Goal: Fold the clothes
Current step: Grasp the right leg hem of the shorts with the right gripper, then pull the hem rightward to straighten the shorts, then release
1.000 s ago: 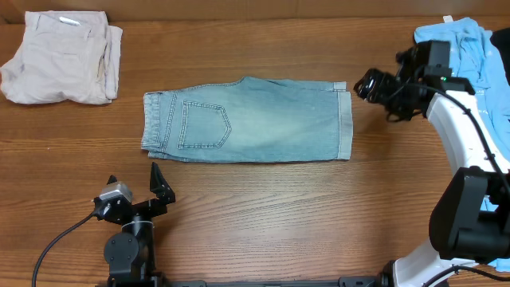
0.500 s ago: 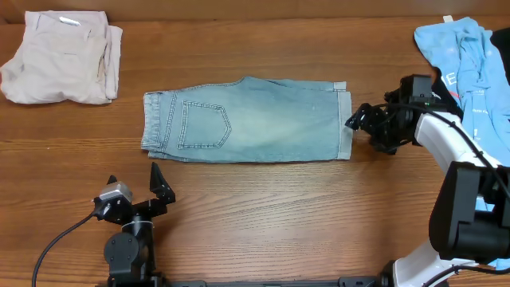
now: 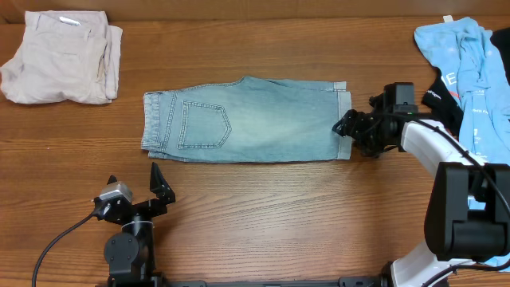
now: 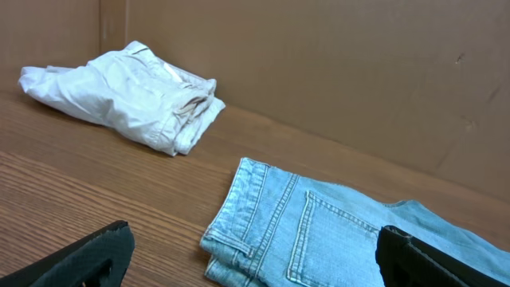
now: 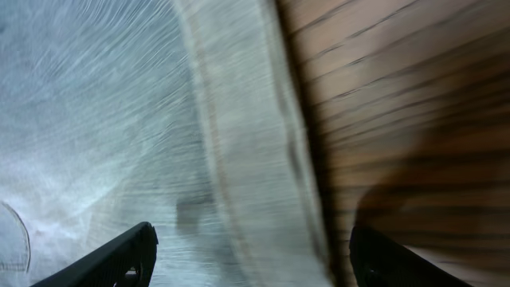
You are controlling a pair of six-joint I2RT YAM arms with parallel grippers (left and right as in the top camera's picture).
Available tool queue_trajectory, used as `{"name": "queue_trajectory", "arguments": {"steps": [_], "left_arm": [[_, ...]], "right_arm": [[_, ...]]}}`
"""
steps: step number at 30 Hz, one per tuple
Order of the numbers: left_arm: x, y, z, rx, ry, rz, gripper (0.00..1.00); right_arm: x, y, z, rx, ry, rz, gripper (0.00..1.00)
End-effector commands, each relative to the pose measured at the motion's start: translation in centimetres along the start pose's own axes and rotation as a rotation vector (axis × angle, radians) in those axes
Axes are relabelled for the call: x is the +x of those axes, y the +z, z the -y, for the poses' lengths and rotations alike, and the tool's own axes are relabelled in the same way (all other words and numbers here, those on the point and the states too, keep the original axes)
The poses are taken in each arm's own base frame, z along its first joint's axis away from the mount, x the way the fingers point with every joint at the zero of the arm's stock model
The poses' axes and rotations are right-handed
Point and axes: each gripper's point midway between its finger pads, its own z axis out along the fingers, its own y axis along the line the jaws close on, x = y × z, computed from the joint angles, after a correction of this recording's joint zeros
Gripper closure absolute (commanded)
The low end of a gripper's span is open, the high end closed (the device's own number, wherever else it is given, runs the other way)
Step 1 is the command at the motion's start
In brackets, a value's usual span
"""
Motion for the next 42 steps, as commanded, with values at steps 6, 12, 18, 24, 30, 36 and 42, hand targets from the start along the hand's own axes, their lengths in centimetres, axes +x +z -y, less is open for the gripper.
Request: {"name": "queue_trajectory", "arguments": {"steps": [6, 12, 18, 24, 30, 36, 42], "left_arm": [[0.0, 0.0, 0.2, 0.01, 0.022, 0.004, 0.0], [0.0, 0.0, 0.2, 0.01, 0.022, 0.004, 0.0], [0.0, 0.0, 0.2, 0.01, 0.022, 0.004, 0.0], [0.0, 0.0, 0.2, 0.01, 0.022, 0.004, 0.0], [0.0, 0.0, 0.2, 0.01, 0.022, 0.004, 0.0], [0.0, 0.0, 0.2, 0.01, 0.022, 0.004, 0.0], [0.0, 0.0, 0.2, 0.01, 0.022, 0.004, 0.0]], "right_arm": [[0.5, 0.2, -1.0, 0.017, -0.018, 0.01, 0.18], [0.0, 0.2, 0.4, 0.093, -0.013, 0.038, 0.18], [0.1, 0.9, 2.4, 0.182, 0.0, 0.037, 0.18], [1.0, 2.2, 1.8, 0.122, 0.008, -0.02, 0.33], [1.0, 2.1, 1.6, 0.108, 0.009, -0.022, 0.85], [-1.5, -0.2, 2.0, 0.143, 0.058, 0.001, 0.96], [-3.7, -5.4, 2.8, 0.34, 0.091, 0.014, 0.96]]}}
